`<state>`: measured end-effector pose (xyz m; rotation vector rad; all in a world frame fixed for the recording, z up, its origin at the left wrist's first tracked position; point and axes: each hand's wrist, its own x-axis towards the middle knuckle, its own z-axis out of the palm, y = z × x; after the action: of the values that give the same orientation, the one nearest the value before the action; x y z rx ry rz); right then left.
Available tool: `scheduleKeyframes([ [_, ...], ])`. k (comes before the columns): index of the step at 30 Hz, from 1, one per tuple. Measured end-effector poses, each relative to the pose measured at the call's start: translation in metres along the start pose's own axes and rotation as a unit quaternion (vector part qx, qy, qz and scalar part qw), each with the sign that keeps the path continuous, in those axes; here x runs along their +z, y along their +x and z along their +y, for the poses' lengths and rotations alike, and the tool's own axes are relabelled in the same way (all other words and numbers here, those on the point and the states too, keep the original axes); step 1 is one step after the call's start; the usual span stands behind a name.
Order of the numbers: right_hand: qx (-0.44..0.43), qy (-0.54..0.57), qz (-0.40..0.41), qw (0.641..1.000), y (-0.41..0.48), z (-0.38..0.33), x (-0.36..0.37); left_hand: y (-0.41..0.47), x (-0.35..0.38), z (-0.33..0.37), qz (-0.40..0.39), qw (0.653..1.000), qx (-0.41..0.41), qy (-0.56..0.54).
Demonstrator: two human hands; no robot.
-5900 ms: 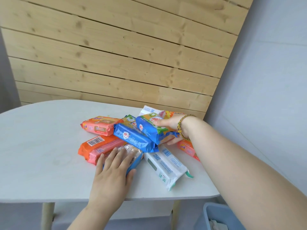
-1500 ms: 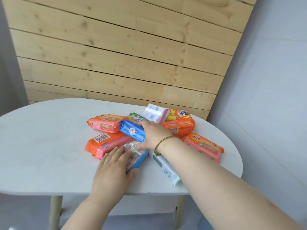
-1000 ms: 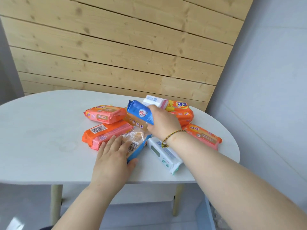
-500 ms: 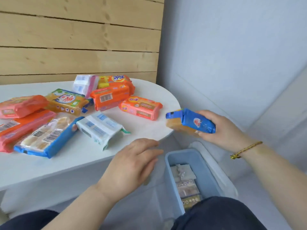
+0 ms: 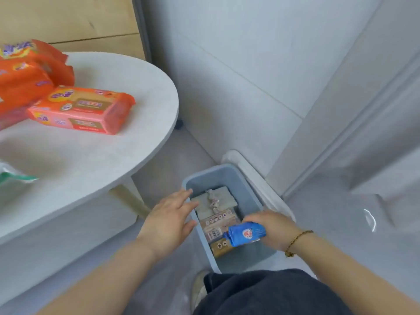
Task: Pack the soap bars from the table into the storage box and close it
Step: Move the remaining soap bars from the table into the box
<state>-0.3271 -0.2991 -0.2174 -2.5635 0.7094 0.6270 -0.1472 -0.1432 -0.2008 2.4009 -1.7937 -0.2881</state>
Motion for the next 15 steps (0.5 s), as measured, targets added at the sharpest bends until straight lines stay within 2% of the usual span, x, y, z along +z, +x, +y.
scheduleKeyframes([
  [3, -0.020, -0.074, -0.076, 0.994, 0.014, 0.005, 0.026, 0.009, 0.034, 0.005, -0.141, 0.989, -0.035, -0.014],
  [6, -0.014, -0.116, -0.117, 0.986, 0.026, 0.008, 0.047, 0.010, 0.060, 0.009, -0.204, 0.976, -0.066, -0.038],
  [10, 0.001, -0.124, -0.154, 0.980, 0.046, 0.003, 0.072, 0.012, 0.073, 0.009, -0.247, 0.965, -0.076, -0.051],
  [15, 0.002, -0.123, -0.192, 0.974, 0.067, -0.008, 0.086, 0.012, 0.079, 0.013, -0.241, 0.965, -0.091, -0.052],
])
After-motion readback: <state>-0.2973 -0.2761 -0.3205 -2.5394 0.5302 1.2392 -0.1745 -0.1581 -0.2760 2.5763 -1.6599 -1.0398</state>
